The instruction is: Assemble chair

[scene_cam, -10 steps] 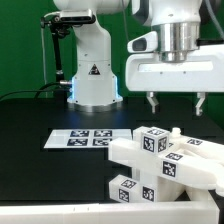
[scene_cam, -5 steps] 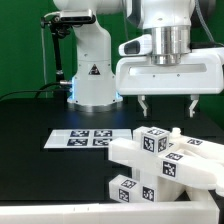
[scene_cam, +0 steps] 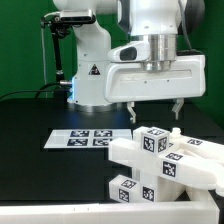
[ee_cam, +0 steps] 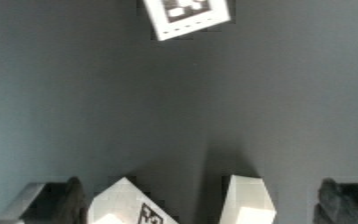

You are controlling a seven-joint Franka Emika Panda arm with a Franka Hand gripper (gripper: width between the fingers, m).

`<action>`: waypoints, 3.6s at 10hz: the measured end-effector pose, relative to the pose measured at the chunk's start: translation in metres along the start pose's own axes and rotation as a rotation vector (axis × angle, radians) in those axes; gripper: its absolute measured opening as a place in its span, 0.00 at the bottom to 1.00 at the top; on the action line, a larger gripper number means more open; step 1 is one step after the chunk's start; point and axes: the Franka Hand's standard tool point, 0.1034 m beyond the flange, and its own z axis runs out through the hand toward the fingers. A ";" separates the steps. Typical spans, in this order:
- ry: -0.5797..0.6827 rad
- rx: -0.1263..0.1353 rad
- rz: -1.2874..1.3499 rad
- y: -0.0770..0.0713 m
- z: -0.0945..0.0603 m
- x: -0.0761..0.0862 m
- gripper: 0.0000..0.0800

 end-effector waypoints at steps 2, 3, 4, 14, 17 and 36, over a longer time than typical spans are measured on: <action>0.000 0.000 0.001 0.000 0.000 0.000 0.81; 0.003 -0.002 -0.004 0.001 0.002 -0.002 0.81; 0.001 -0.009 -0.021 0.002 0.010 -0.013 0.81; -0.055 -0.034 -0.011 -0.013 0.053 -0.052 0.81; -0.075 -0.033 -0.009 -0.013 0.054 -0.054 0.81; -0.219 -0.028 0.006 -0.008 0.070 -0.069 0.36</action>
Offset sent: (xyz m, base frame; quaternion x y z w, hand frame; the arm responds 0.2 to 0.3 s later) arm -0.0302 0.0077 -0.0252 0.0420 0.0052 -0.0343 0.9985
